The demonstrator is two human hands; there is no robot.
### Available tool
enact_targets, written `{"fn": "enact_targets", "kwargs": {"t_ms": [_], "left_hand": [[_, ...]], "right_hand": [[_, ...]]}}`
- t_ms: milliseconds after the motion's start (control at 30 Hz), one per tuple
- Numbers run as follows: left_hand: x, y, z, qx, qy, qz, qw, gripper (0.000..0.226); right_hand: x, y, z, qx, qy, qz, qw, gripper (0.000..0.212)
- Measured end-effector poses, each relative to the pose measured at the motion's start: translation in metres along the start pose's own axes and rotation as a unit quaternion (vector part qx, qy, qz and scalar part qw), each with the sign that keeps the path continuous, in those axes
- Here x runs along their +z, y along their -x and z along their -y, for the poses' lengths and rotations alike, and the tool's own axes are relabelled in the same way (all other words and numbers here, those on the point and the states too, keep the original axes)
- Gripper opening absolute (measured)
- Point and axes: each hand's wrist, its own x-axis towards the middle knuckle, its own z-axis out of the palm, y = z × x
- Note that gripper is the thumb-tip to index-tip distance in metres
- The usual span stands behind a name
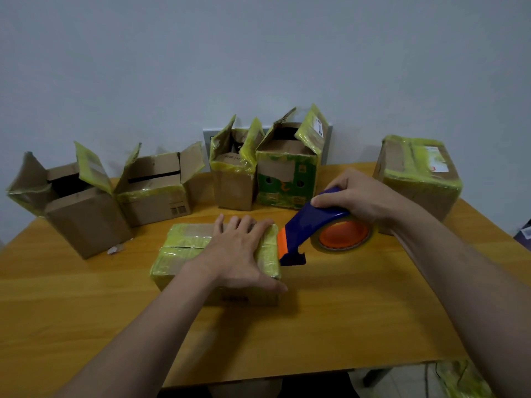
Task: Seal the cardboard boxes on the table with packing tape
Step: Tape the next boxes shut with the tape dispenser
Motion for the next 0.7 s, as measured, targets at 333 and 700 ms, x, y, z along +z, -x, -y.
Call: {"fn": "enact_targets", "kwargs": {"t_ms": [333,700], "left_hand": [[-0.003,-0.006,-0.009,-0.059,0.074,-0.014,0.995,0.109],[-0.001,-0.028,-0.046,-0.184,0.045,-0.031,0.981,0.067]], "right_hand": [[0.018,0.006,-0.005,-0.017,0.129,-0.097,0.987,0.032],[0.032,0.014,-0.012,0.019,0.091,-0.277,0.956,0.041]]}}
